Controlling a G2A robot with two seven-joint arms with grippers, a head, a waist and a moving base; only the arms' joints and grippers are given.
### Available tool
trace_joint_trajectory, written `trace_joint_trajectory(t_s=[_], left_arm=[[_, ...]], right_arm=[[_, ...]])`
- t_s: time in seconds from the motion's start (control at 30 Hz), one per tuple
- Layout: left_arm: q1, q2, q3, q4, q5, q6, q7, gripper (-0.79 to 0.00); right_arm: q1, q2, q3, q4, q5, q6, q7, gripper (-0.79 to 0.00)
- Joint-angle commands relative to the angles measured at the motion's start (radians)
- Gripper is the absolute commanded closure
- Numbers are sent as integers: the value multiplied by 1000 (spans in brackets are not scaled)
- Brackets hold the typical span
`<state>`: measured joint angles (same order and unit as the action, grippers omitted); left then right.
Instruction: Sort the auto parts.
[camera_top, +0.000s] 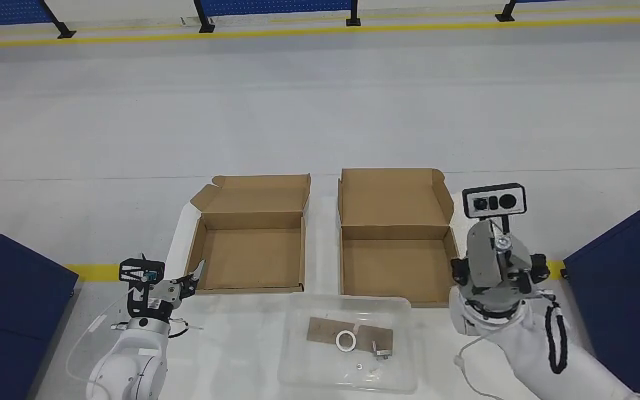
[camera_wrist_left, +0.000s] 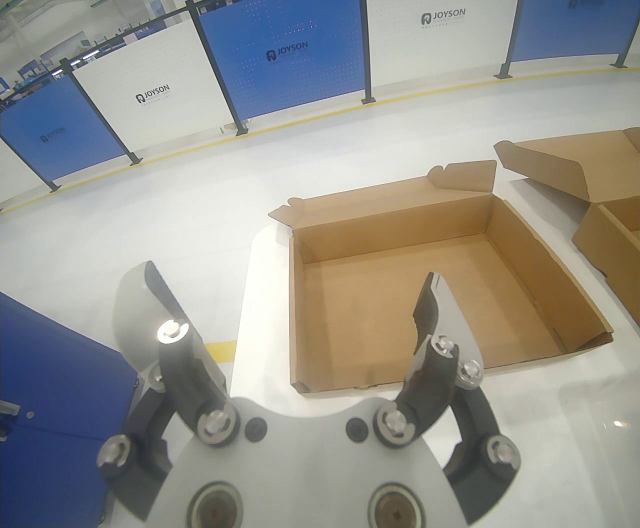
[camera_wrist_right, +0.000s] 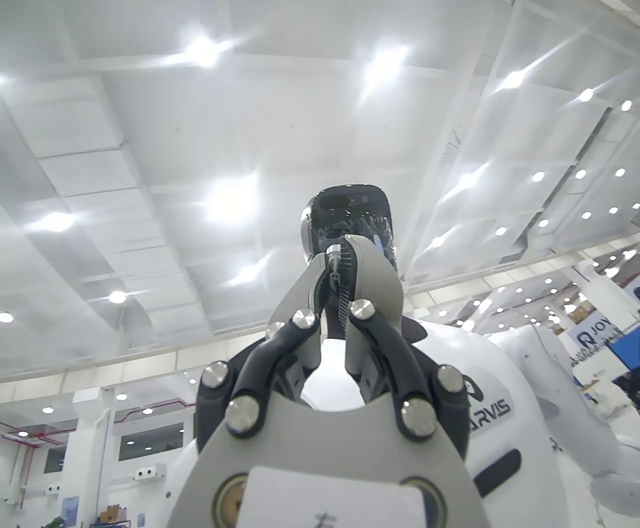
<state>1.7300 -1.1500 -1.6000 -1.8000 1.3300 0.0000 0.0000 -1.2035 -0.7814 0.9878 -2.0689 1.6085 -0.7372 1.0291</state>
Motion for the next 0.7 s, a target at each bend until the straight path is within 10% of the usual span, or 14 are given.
trace_joint_trajectory(t_s=[0.0, 0.67], left_arm=[[0, 0, 0, 0, 0, 0, 0, -785], [0, 0, 0, 0, 0, 0, 0, -785]], right_arm=[[-2, -4, 7, 7, -69, 10, -20, 0], [-61, -72, 71, -52, -37, 37, 8, 0]])
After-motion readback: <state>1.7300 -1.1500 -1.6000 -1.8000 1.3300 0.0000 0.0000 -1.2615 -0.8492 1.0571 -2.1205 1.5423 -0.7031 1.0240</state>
